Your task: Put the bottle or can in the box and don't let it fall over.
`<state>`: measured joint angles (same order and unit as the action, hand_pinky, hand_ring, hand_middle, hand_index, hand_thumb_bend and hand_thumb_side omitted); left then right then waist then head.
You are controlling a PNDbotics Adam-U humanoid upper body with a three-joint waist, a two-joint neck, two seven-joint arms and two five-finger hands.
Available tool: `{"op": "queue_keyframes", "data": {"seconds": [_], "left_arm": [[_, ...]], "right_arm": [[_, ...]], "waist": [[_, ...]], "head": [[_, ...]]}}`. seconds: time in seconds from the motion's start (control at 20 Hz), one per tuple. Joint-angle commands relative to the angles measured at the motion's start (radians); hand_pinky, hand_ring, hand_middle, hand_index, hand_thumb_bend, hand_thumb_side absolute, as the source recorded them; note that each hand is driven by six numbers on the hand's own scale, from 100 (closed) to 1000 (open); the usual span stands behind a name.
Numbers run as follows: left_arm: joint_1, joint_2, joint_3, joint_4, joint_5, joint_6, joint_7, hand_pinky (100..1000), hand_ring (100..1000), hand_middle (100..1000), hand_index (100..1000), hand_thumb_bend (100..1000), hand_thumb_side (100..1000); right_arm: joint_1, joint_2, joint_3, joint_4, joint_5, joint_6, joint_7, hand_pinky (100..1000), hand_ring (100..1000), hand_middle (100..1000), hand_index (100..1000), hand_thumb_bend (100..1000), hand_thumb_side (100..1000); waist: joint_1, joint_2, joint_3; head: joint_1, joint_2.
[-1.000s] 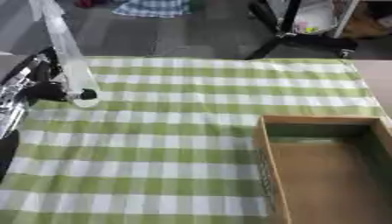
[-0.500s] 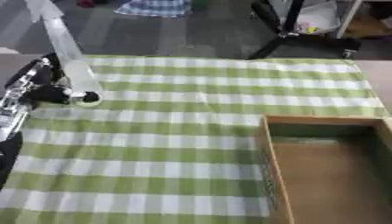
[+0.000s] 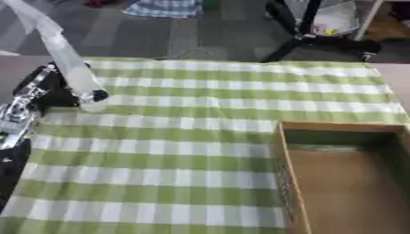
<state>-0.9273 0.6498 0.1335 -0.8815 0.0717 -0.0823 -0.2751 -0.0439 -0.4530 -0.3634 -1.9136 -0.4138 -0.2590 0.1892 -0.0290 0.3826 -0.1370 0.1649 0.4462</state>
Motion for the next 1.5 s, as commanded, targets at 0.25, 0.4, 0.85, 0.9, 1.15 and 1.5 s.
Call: {"op": "queue_keyframes", "data": {"seconds": [0.25,0.4,0.85,0.9,1.15,1.5], "left_arm": [[-0.026,0.032,0.009,-0.015,-0.008,-0.039,-0.048,1000,1000,882,970,1000,100],[-0.029,0.037,0.013,-0.009,-0.013,-0.044,-0.043,1000,1000,883,971,1000,100],[-0.039,0.047,0.018,0.009,-0.009,-0.051,-0.026,1000,1000,870,959,1000,100],[-0.042,0.046,0.018,0.011,-0.005,-0.048,-0.026,1000,1000,867,955,1000,100],[-0.052,0.04,0.021,0.009,0.029,-0.02,-0.028,1000,1000,851,943,1000,100],[-0.062,0.037,0.021,-0.009,0.07,0.025,-0.03,993,1000,838,928,1000,100]], "right_arm": [[-0.004,-0.019,-0.015,-0.002,0.003,-0.002,0.006,918,1000,1000,1000,100,602],[-0.004,-0.02,-0.016,-0.001,0.003,-0.002,0.007,918,1000,1000,1000,100,602],[-0.009,-0.021,-0.016,0.002,0.003,-0.001,0.011,919,1000,1000,1000,100,603],[-0.01,-0.02,-0.016,0.003,0.003,-0.001,0.012,919,1000,1000,1000,100,603],[-0.01,-0.018,-0.016,0.005,0.004,-0.002,0.014,919,1000,1000,1000,100,602],[-0.014,-0.018,-0.016,0.008,0.005,-0.002,0.019,919,1000,1000,1000,100,603]], "waist": [[0.002,-0.018,-0.003],[0.004,-0.019,-0.005],[0.008,-0.014,-0.01],[0.008,-0.013,-0.011],[0.007,-0.01,-0.015],[0.008,-0.008,-0.014]], "head": [[0.002,-0.014],[0.0,-0.01],[-0.001,-0.016],[0.0,-0.017],[0.003,-0.018],[0.005,-0.016]]}}
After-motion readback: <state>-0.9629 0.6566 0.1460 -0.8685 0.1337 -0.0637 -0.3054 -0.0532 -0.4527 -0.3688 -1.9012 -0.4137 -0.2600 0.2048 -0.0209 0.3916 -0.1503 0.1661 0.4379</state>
